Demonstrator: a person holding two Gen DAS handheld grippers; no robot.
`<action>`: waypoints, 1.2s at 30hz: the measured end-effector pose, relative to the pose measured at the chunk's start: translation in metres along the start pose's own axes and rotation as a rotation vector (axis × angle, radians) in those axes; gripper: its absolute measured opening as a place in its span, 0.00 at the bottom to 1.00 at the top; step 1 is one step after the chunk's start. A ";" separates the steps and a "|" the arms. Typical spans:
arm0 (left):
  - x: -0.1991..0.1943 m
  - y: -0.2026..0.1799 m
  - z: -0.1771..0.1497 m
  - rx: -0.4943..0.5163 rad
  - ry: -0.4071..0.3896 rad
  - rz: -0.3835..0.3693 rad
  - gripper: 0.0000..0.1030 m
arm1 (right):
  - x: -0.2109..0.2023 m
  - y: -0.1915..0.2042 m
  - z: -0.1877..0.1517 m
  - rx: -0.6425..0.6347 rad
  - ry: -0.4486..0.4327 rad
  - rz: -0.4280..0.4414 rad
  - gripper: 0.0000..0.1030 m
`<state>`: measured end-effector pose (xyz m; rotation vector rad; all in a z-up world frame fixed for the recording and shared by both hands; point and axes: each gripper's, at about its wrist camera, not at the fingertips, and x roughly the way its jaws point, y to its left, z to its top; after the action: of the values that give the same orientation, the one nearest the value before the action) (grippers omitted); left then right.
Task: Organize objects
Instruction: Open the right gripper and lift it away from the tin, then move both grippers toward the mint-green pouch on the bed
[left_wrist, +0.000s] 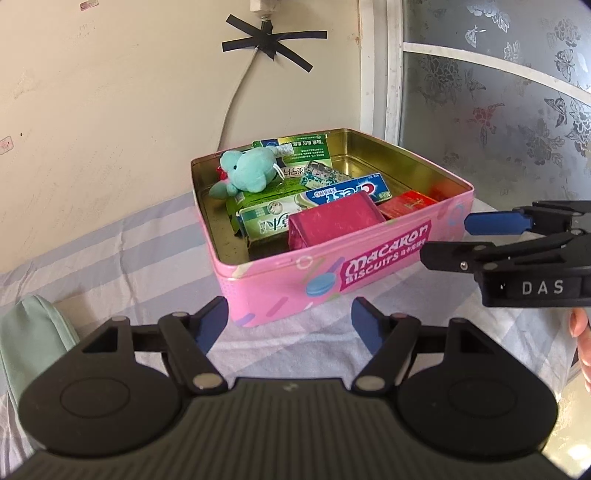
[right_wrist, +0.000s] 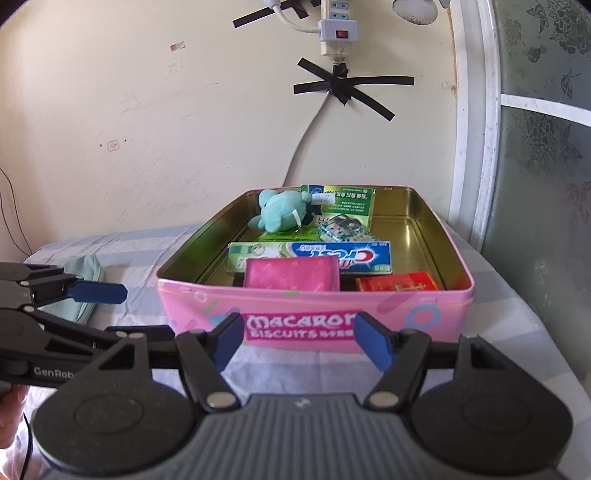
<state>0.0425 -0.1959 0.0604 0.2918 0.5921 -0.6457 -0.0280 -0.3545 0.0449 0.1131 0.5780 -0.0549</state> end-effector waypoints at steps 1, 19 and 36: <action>-0.001 0.001 -0.003 -0.003 0.002 0.002 0.73 | 0.000 0.003 -0.001 -0.002 0.003 0.001 0.66; -0.017 0.068 -0.074 -0.123 0.060 0.031 0.77 | 0.026 0.084 -0.025 -0.097 0.107 0.076 0.66; -0.089 0.171 -0.172 -0.210 -0.008 0.210 0.82 | 0.084 0.212 -0.015 -0.131 0.111 0.330 0.71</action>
<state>0.0210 0.0519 -0.0108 0.1519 0.6068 -0.3782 0.0521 -0.1443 0.0055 0.0829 0.6654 0.3110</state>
